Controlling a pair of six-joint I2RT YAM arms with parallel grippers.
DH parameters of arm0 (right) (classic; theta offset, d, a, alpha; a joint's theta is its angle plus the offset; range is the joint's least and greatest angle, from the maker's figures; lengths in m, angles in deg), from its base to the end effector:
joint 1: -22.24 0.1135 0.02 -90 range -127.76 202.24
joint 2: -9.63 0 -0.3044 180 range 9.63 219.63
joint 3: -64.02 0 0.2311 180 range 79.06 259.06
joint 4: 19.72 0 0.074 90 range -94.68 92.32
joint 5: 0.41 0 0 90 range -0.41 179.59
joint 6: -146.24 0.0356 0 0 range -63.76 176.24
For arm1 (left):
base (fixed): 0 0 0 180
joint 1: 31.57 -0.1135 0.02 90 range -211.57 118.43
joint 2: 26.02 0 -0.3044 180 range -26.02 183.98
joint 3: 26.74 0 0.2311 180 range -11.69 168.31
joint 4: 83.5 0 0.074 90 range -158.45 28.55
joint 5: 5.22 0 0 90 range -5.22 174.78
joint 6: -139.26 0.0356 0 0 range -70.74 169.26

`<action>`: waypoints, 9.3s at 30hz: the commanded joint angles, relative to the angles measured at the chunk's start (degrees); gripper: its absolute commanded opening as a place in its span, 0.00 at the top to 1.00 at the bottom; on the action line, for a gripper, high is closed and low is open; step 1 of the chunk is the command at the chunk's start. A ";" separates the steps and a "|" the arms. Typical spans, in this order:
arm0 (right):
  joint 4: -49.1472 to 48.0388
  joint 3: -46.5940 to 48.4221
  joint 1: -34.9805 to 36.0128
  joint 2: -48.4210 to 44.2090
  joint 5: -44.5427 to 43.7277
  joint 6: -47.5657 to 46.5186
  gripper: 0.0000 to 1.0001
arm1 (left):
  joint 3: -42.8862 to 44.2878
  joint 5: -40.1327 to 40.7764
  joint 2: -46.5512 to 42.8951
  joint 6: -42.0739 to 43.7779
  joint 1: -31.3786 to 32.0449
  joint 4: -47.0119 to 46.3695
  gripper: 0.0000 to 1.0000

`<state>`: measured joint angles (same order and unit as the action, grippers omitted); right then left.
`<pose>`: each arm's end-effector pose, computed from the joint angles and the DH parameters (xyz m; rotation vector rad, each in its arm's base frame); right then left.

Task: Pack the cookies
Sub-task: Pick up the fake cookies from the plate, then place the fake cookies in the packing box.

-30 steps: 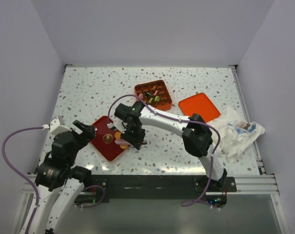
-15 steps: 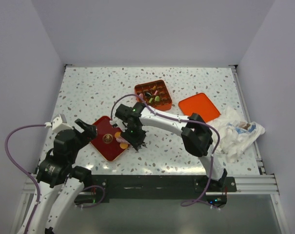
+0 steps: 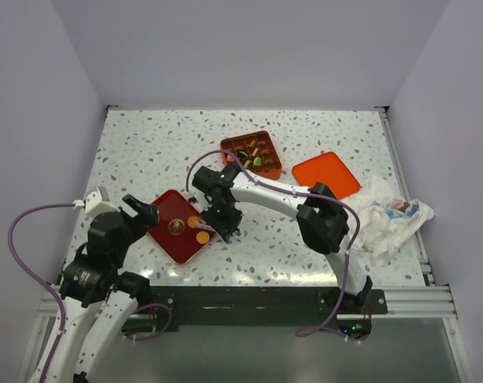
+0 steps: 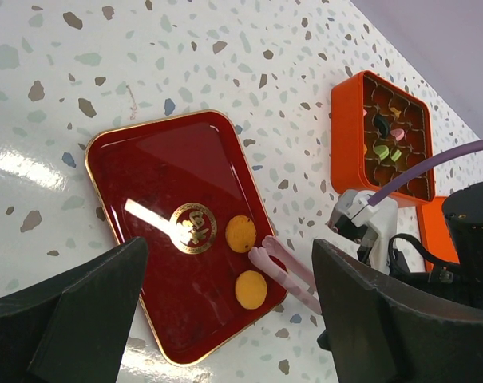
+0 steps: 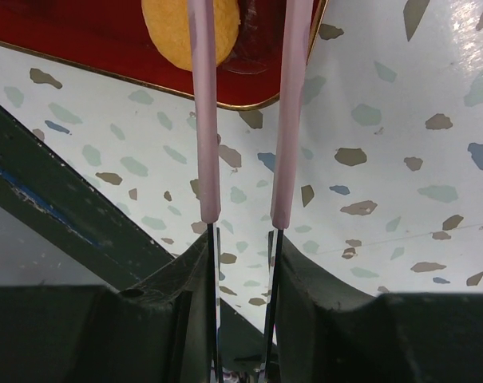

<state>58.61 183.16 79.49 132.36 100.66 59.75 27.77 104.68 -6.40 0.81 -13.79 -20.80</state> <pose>0.2272 0.3658 0.2472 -1.4181 2.7521 0.3694 0.0207 0.0061 0.2978 -0.7453 1.9043 -0.3713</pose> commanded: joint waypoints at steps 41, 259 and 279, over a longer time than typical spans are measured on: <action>-0.62 5.94 1.81 5.23 -2.89 -1.84 0.60 | -0.35 0.31 -0.10 0.72 0.24 -1.69 0.11; 4.83 22.73 -30.18 8.04 -23.46 -45.70 0.85 | -5.36 -2.76 2.01 0.37 0.24 -11.71 0.12; 4.56 22.73 -31.24 4.79 -21.44 -43.06 1.00 | -4.92 -3.20 2.62 0.63 0.24 -12.24 0.12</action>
<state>63.86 203.86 48.96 142.31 78.83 14.90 22.18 101.51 -4.13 1.80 -13.79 -31.09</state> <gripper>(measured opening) 0.287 0.886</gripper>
